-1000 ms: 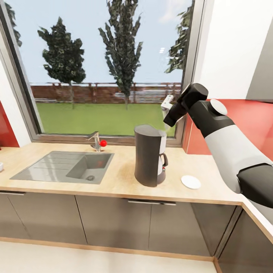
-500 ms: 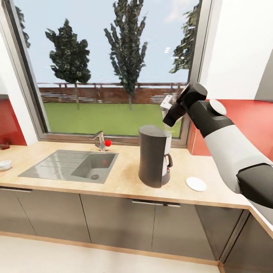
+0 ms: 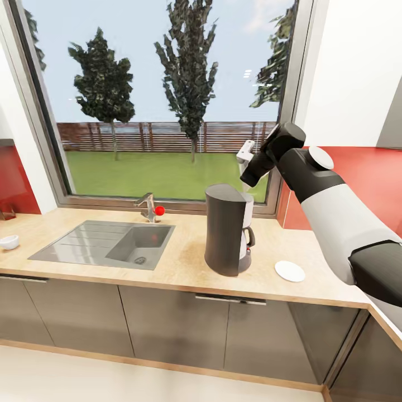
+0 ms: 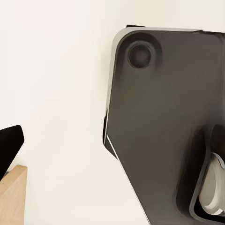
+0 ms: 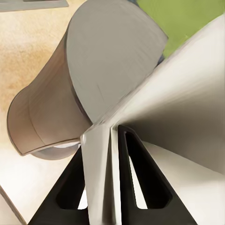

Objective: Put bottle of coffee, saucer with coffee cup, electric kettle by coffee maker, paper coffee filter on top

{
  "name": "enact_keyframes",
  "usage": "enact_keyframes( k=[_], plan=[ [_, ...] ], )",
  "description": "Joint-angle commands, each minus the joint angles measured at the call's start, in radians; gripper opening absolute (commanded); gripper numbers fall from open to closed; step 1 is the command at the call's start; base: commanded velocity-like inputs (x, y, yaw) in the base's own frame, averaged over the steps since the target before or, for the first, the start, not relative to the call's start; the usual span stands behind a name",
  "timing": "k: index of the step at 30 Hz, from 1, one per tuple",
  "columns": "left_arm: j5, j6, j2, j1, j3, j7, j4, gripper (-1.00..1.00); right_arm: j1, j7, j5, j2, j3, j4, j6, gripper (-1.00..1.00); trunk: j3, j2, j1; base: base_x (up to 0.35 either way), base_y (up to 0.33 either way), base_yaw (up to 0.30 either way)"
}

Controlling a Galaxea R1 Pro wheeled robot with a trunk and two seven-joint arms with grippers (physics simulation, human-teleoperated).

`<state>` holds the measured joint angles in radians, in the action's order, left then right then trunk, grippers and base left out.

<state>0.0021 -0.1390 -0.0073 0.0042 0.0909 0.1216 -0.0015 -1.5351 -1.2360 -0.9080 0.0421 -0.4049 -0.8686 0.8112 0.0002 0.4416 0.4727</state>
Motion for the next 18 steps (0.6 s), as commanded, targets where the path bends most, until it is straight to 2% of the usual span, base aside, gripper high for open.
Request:
enact_keyframes(
  k=[1, 9, 18],
  plan=[
    [0.000, -0.004, 0.000, 0.000, 0.008, 0.001, 0.000, 1.00, 0.000, -0.007, -0.005, 0.001, -0.003, -0.001, 0.009, -1.00, 0.000, 0.000, 0.000, 0.000, 0.000, 0.000],
    [0.001, -0.004, 0.001, 0.000, 0.007, 0.000, 0.000, 1.00, 0.000, -0.007, -0.005, 0.003, -0.003, 0.002, 0.009, -1.00, 0.000, 0.000, 0.000, 0.005, 0.000, 0.000],
    [0.000, -0.004, -0.001, 0.000, 0.007, 0.000, 0.000, 1.00, 0.000, -0.005, -0.008, 0.009, -0.003, 0.005, 0.009, -1.00, 0.000, 0.000, 0.000, 0.101, 0.000, 0.000]
  ],
)
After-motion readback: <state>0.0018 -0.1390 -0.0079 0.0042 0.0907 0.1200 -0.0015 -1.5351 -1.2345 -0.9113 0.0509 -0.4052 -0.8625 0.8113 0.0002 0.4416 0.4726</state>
